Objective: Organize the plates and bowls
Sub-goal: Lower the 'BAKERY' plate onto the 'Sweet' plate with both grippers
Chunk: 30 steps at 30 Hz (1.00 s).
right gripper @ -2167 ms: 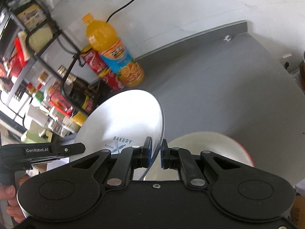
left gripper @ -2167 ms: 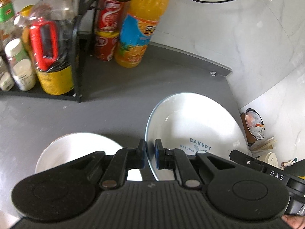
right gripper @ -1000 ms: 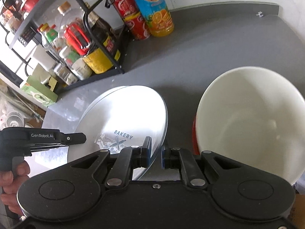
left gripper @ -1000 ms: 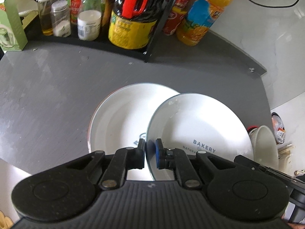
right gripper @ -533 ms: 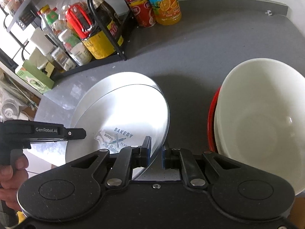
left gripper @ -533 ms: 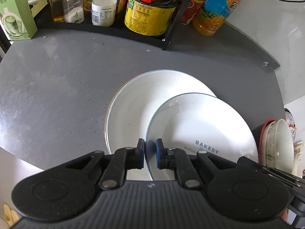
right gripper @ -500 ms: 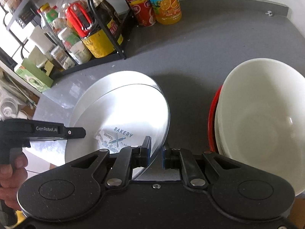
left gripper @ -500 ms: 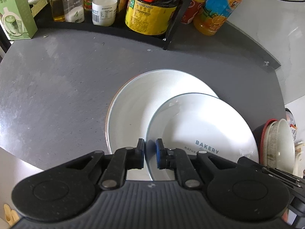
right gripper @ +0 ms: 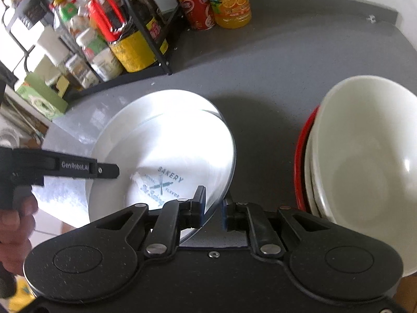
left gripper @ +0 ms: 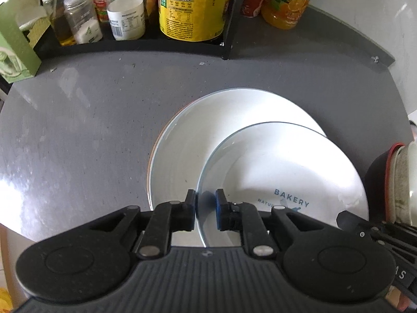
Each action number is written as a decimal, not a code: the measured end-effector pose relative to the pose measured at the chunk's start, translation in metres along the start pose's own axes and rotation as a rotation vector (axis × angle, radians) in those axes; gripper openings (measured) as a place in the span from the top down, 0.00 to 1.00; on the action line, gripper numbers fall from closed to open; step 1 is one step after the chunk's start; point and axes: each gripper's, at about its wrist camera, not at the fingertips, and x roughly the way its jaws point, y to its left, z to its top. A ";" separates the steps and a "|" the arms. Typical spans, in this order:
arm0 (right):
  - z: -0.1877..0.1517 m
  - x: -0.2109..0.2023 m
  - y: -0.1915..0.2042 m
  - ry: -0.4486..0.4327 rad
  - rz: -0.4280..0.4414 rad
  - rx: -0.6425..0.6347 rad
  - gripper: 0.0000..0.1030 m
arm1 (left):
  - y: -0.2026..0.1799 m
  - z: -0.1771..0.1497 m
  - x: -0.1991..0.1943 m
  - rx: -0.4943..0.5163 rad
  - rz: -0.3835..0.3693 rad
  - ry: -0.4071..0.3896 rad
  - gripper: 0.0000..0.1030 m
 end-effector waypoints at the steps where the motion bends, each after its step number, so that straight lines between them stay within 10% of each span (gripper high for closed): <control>1: 0.000 0.002 0.002 0.004 -0.008 -0.013 0.87 | -0.001 0.001 0.001 0.004 0.005 0.002 0.87; 25: -0.002 0.011 0.002 0.001 0.000 0.009 0.82 | 0.003 0.011 0.007 0.084 0.096 0.034 0.84; 30: -0.002 0.013 0.000 0.002 0.010 0.026 0.82 | 0.008 0.015 -0.005 0.082 0.097 0.024 0.57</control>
